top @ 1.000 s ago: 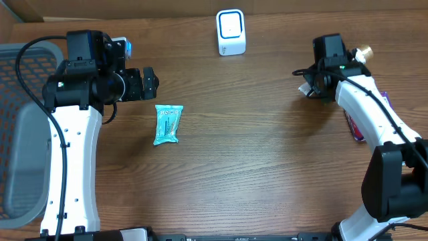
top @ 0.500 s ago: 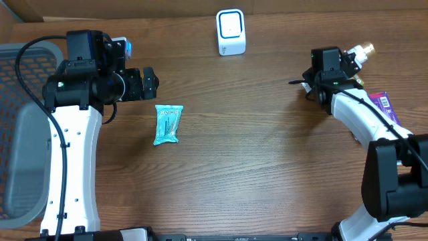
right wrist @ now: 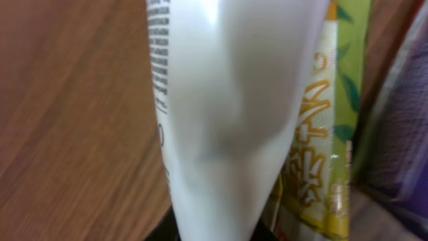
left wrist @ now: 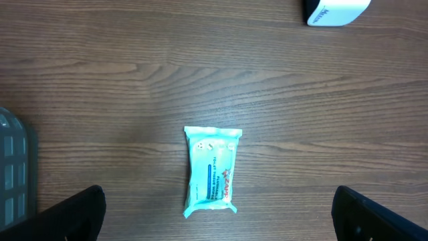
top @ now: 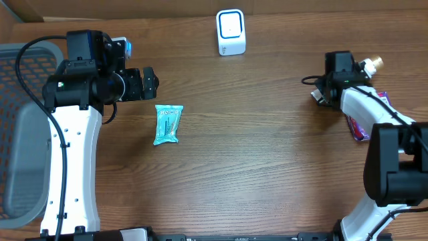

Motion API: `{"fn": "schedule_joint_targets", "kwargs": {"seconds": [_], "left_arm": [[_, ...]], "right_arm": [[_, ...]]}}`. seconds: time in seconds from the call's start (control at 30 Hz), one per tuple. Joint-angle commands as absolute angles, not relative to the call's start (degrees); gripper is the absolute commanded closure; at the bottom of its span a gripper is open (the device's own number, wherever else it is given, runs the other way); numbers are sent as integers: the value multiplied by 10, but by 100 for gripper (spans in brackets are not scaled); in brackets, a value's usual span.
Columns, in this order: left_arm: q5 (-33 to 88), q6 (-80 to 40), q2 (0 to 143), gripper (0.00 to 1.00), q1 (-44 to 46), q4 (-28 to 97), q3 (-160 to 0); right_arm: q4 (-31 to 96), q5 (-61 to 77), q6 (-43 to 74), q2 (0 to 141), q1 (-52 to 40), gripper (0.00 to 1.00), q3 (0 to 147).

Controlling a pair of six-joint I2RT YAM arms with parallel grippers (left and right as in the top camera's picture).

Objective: Scan the item barcode
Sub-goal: 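Carry the white tube right and release it beside the green packet, then move the right gripper to the light-blue tissue pack and grasp it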

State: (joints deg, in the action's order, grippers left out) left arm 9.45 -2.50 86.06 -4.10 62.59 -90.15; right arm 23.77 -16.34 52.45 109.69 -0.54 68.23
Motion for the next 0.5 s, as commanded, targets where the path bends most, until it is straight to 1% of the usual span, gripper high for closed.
{"fn": "schedule_joint_targets", "kwargs": {"seconds": [0.0, 0.03, 0.07, 0.13, 0.17, 0.27, 0.37, 0.47], "left_arm": [[99, -11, 863, 0, -37, 626, -912], [99, -11, 863, 0, -37, 626, -912], [99, -11, 863, 1, -37, 626, -912], [99, -11, 863, 1, -37, 626, -912], [99, -11, 863, 0, -37, 626, -912], [99, -11, 863, 0, -37, 626, -912], [99, -10, 863, 0, -37, 626, -912], [99, -11, 863, 1, -37, 626, -912]], "right_arm": [[277, -140, 521, 1076, 34, 89, 680], [286, -125, 520, 1066, 42, 88, 680], [290, -114, 520, 1058, 46, 82, 680], [289, -72, 475, 1031, 53, 55, 682], [290, -67, 464, 1023, 53, 43, 685], [314, -65, 457, 981, 51, 1, 698], [338, -63, 439, 937, 45, 0, 714], [343, -10, 366, 895, 30, 0, 727]]}}
